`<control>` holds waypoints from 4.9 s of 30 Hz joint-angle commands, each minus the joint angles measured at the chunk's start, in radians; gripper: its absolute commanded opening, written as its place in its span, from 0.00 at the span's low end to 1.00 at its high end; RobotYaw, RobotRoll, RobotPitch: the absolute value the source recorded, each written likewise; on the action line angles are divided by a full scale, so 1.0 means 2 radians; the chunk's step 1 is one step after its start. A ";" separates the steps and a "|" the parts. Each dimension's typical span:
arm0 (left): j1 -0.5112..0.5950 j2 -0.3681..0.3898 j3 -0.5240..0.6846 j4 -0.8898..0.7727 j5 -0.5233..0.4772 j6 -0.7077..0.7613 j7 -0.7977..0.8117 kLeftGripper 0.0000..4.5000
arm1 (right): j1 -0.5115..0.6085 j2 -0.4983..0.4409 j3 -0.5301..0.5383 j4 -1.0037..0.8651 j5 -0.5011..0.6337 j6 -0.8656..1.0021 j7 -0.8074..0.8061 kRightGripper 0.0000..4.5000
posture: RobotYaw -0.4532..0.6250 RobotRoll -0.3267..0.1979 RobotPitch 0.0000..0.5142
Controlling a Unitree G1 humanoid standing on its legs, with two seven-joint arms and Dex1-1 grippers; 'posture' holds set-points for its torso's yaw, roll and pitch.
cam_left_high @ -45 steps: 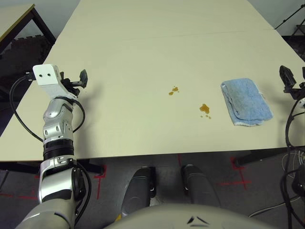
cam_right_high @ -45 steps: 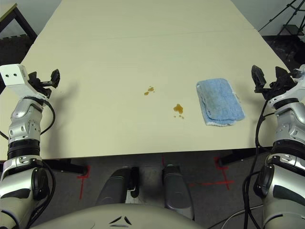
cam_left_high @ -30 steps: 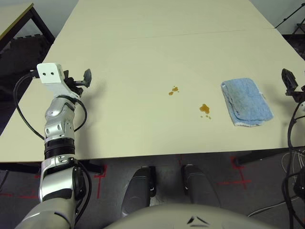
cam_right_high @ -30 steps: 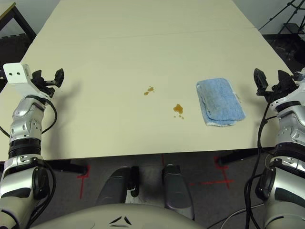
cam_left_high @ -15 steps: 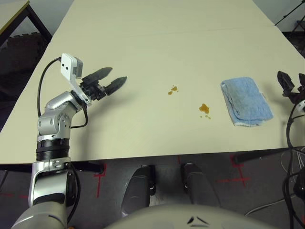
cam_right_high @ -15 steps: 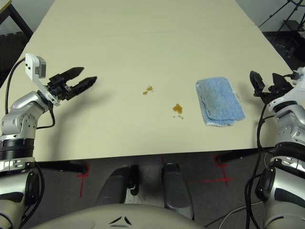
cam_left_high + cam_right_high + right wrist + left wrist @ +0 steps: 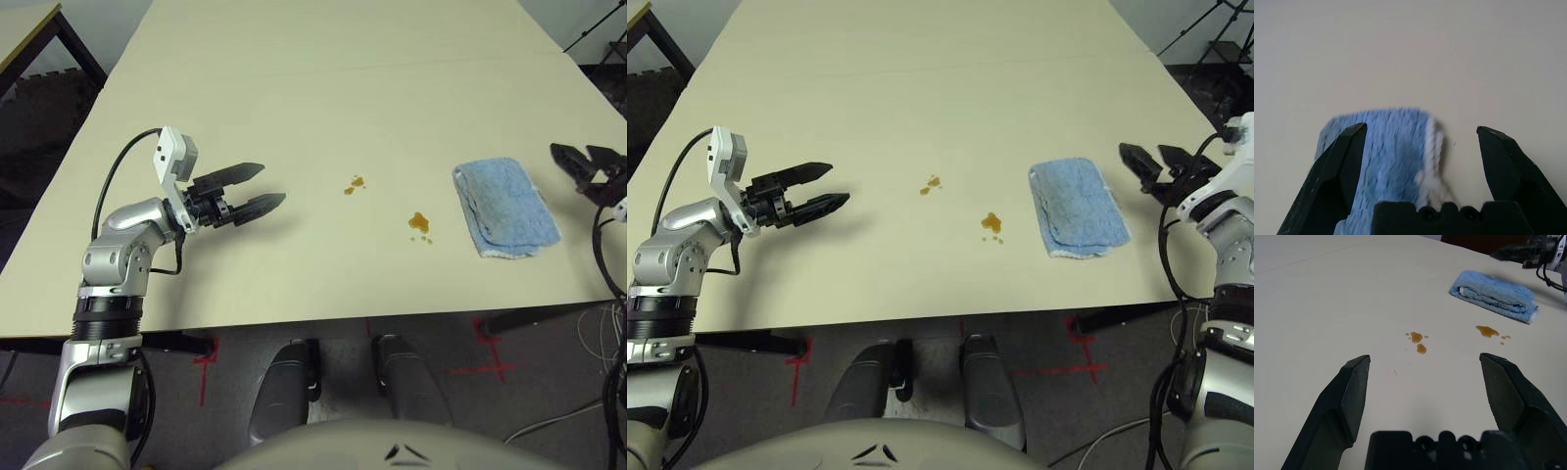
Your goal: Wipe the water off the table with a rag.
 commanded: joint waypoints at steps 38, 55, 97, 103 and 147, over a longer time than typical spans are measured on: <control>-0.005 -0.001 -0.013 0.020 0.026 -0.024 -0.001 1.00 | 0.064 0.046 0.066 -0.088 -0.049 -0.051 0.014 0.04 | 0.24 0.62 0.35; -0.007 0.000 -0.017 0.027 0.026 -0.030 -0.003 1.00 | 0.105 0.095 0.118 -0.237 -0.027 0.065 -0.015 0.04 | 0.24 0.62 0.35; -0.005 -0.001 -0.017 0.026 0.027 -0.029 -0.002 1.00 | 0.021 0.179 0.051 -0.211 -0.011 0.055 -0.212 0.04 | 0.24 0.62 0.36; -0.003 0.025 0.001 0.055 0.032 -0.046 -0.013 1.00 | -0.011 0.233 0.058 -0.199 -0.014 0.042 -0.257 0.04 | 0.24 0.62 0.35; 0.031 0.039 0.012 0.011 0.013 -0.013 -0.031 1.00 | -0.084 0.344 0.191 -0.096 -0.055 0.085 -0.170 0.03 | 0.28 0.62 0.35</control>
